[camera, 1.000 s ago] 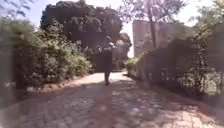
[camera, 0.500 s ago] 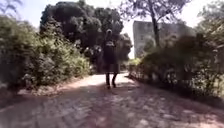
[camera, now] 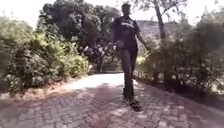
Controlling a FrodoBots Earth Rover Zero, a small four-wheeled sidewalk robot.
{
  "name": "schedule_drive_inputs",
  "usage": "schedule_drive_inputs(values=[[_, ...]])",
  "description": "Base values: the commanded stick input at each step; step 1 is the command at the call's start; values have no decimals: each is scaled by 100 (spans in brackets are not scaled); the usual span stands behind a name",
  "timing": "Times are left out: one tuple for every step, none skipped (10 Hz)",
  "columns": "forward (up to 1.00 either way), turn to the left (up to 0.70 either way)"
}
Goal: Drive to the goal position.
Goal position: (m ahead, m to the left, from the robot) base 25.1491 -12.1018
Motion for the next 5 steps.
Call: schedule_drive_inputs(values=[[0, 0], [0, 0], [0, 0], [0, 0], [70, 0]])
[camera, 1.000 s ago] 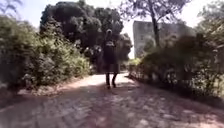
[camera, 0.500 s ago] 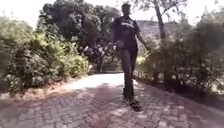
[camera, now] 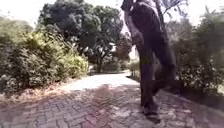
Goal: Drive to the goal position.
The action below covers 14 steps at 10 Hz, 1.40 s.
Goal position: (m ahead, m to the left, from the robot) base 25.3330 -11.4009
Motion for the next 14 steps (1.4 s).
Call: schedule_drive_inputs(values=[[70, 0], [70, 0], [70, 0], [70, 0], [70, 0], [70, 0], [70, 0], [70, 0], [70, 0], [70, 0], [70, 0], [70, 0], [70, 0], [70, 0]])
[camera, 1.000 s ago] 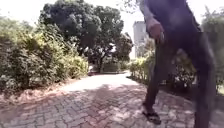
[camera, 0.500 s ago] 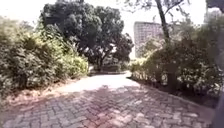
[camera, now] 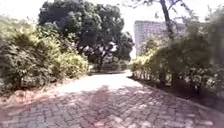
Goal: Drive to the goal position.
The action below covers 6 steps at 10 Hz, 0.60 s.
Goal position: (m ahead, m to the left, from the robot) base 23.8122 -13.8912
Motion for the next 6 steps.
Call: schedule_drive_inputs(values=[[70, 0], [70, 0], [70, 0], [70, 0], [70, 0], [70, 0]])
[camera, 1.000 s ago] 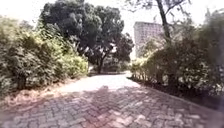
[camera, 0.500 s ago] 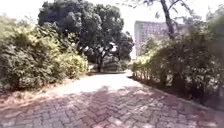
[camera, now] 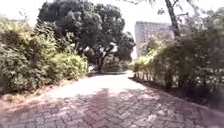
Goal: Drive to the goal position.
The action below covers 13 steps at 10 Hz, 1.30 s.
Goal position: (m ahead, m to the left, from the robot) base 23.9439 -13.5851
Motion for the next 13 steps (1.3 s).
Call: schedule_drive_inputs(values=[[70, 0], [70, 0], [70, 0], [70, 0], [70, 0], [70, 0], [70, 0], [70, 0], [70, 0], [70, 0], [70, 0], [70, 0], [70, 0]])
